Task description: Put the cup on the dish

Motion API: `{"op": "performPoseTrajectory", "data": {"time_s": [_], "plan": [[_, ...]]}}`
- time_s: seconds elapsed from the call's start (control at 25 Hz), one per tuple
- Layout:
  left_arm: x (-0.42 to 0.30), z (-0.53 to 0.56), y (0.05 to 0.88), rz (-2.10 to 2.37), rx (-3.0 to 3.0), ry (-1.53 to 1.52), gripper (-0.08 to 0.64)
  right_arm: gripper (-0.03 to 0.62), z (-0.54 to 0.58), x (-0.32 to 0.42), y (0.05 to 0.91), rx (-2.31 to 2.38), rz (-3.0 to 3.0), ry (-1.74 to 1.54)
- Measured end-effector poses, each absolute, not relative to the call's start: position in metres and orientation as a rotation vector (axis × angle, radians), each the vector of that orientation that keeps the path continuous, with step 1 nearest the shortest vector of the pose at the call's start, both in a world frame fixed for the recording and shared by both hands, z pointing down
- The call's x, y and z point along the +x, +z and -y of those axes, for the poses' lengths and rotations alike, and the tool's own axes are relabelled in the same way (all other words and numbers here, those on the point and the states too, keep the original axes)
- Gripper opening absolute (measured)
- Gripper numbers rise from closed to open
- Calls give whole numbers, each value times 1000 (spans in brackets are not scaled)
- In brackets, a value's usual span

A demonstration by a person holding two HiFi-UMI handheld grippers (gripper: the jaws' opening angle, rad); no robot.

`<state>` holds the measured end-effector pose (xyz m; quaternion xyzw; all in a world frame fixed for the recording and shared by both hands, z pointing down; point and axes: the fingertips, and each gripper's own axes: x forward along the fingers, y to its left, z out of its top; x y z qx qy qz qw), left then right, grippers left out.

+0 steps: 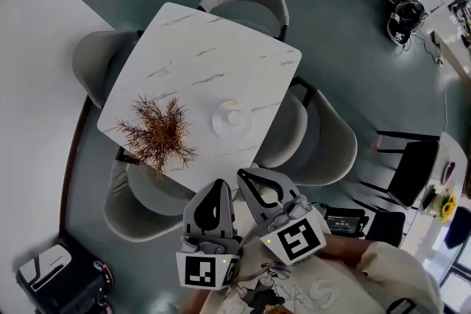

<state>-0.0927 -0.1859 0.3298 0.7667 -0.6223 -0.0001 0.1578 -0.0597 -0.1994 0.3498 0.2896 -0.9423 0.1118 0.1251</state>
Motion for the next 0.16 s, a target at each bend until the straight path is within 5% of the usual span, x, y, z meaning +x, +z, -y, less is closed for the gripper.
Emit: {"op": "performPoseTrajectory", "data": {"time_s": [0.16], "plan": [[-90, 183, 326, 1767, 2181, -1, 6, 5, 197, -57, 347, 860, 2751, 323]]}}
